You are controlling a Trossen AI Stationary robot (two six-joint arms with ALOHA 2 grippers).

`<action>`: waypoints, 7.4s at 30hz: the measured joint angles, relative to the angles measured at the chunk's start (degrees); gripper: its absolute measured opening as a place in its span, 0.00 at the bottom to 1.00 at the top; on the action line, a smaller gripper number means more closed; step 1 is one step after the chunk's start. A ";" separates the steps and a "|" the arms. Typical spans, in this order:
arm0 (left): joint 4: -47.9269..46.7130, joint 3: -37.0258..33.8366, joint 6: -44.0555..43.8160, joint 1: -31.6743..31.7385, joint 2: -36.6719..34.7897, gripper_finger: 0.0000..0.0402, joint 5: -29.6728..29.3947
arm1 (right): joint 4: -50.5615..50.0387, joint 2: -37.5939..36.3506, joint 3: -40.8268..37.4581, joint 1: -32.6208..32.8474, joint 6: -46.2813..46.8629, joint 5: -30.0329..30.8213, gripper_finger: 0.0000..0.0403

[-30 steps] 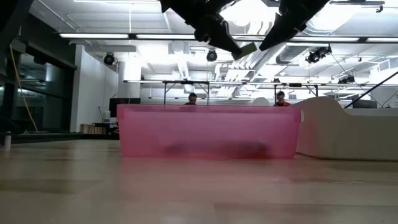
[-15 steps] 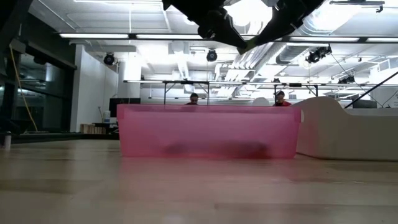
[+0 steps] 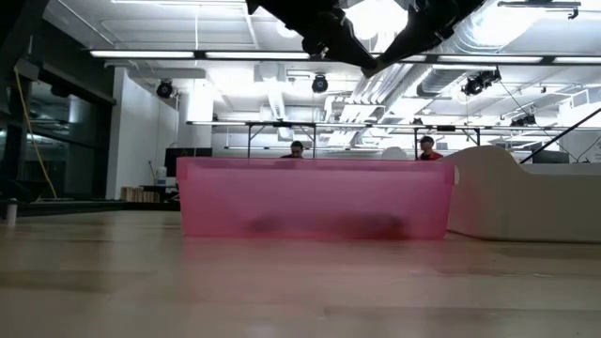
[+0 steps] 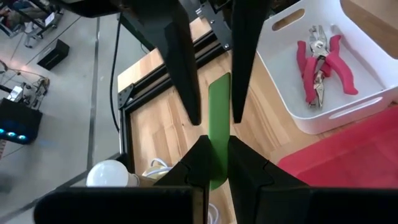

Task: Pick & Place School Supplies
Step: Put the green eraser into the black bin, then return to Home Position

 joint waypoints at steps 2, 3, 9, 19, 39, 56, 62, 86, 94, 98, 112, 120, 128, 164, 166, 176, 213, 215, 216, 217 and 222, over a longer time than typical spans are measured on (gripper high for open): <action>0.00 0.00 0.00 -0.20 0.00 0.07 -0.02 | 0.10 0.00 0.00 0.00 0.00 -0.12 0.21; 0.00 0.00 0.02 -0.24 0.00 0.07 0.00 | 0.10 0.00 0.00 0.00 -0.01 -0.15 0.21; -0.01 0.00 0.00 -0.25 0.00 0.07 0.00 | 0.08 0.00 0.00 0.00 0.00 -0.09 0.21; -0.11 0.00 0.01 -0.25 0.00 0.07 0.00 | 0.08 0.00 0.00 0.00 0.00 -0.02 0.21; -0.20 0.00 0.04 -0.22 0.02 0.07 -0.02 | 0.03 0.02 0.00 0.00 -0.17 -0.11 0.06; -0.72 0.00 3.01 -0.31 0.04 0.32 0.13 | -0.03 0.02 0.00 -0.02 -0.12 0.09 0.06; -1.55 0.00 1.29 0.21 0.04 0.33 0.13 | -2.86 -0.55 0.00 0.96 2.49 0.01 0.06; -9.42 -0.02 -2.91 0.76 0.04 0.33 0.04 | -24.44 -12.77 0.00 19.96 43.01 -19.51 0.06; -11.85 -0.02 -5.05 0.76 0.04 0.33 0.04 | -23.42 -7.44 0.00 34.15 60.35 -26.57 0.06; -12.41 -0.02 -5.20 0.76 0.04 0.33 0.41 | -20.63 -4.34 0.00 40.09 70.44 -26.66 0.07; -12.35 -0.02 -5.20 0.76 0.04 0.33 2.71 | -11.35 10.62 0.00 53.43 88.34 -23.65 0.06; -12.46 -0.02 -6.32 0.74 0.04 0.33 2.82 | -6.82 13.94 0.00 57.56 93.21 -18.92 0.07; -13.11 -0.02 -7.80 0.65 0.04 0.33 5.16 | 0.82 13.97 -7.72 60.78 100.87 -16.74 0.07; -13.72 -0.04 -7.72 0.65 0.04 0.33 5.16 | 14.96 14.01 -20.26 60.85 103.82 -16.37 0.25; -13.72 -0.04 -7.72 0.65 0.04 0.33 5.16 | 14.94 14.01 -20.26 60.85 103.74 -16.82 0.25; -13.73 -0.04 -7.72 0.65 0.04 0.33 5.16 | 13.93 13.92 -20.26 60.85 103.71 -26.84 0.25; -23.92 -0.07 -16.45 15.90 -5.16 0.33 28.87 | 8.80 -7.23 -20.22 35.25 65.58 -19.35 0.25; -24.51 -0.07 -16.92 17.57 -5.16 0.33 31.26 | 9.02 -8.15 -20.22 32.57 62.11 -19.34 0.25; -24.58 -0.07 -17.38 18.10 -5.16 0.33 31.45 | 8.83 -8.75 -20.22 31.20 60.41 -19.44 0.25; -24.63 -0.07 -17.48 18.54 -5.16 0.33 31.47 | 8.70 -9.50 -20.22 29.55 58.41 -19.50 0.25; -24.46 -0.07 -14.54 20.21 -7.40 0.33 31.26 | 7.44 -14.35 -20.22 21.05 47.05 -19.54 0.25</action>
